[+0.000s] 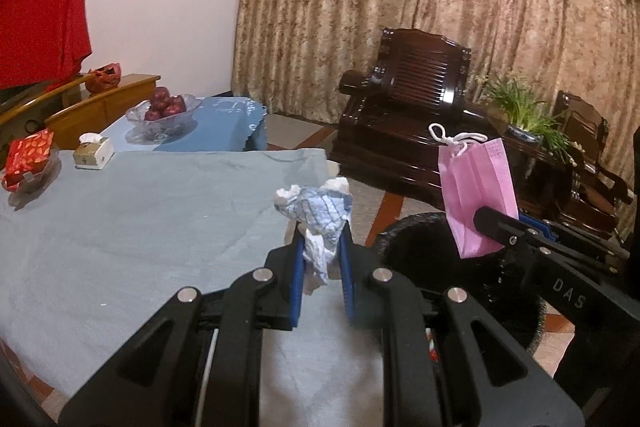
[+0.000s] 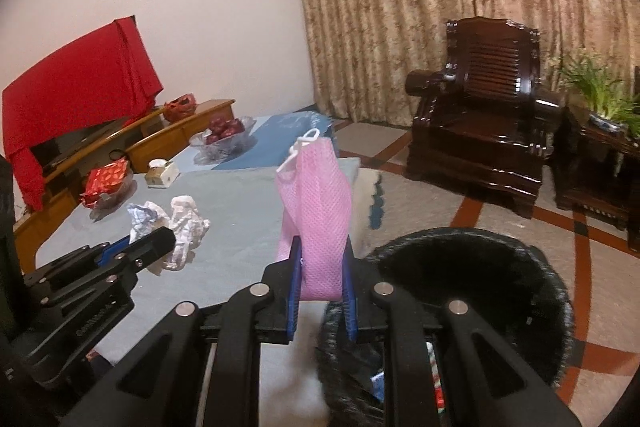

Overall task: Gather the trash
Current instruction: 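Lift the pink mask and crumpled tissue and carry both over the black bin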

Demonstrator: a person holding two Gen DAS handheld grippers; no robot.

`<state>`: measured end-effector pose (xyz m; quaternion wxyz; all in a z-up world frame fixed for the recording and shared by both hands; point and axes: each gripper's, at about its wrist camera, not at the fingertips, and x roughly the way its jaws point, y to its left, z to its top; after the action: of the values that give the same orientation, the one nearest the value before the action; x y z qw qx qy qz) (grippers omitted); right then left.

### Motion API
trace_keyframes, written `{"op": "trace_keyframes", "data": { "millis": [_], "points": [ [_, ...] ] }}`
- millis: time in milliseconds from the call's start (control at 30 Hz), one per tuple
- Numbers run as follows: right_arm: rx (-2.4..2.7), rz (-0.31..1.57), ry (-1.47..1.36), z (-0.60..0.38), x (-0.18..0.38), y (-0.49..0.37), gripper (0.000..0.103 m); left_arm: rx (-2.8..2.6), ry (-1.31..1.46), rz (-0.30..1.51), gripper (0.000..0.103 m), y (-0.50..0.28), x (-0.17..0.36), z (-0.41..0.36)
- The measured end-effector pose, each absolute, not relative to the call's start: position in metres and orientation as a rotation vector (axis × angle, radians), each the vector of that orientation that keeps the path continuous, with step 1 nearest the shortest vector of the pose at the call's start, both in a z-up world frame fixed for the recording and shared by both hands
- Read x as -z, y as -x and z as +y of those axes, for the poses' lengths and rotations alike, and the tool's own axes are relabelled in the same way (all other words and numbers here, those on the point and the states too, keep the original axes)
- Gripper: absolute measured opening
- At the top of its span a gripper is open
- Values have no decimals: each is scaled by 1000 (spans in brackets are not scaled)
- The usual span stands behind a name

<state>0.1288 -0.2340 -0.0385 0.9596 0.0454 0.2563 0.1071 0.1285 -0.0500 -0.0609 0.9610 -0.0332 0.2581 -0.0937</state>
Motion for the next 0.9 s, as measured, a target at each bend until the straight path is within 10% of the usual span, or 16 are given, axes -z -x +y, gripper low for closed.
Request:
{"op": "trace_keyframes", "data": {
  "millis": [900],
  "points": [
    [58,553,-127,-353,67,-109,18,457,-33,570,15,-149,97,-169]
  ]
}}
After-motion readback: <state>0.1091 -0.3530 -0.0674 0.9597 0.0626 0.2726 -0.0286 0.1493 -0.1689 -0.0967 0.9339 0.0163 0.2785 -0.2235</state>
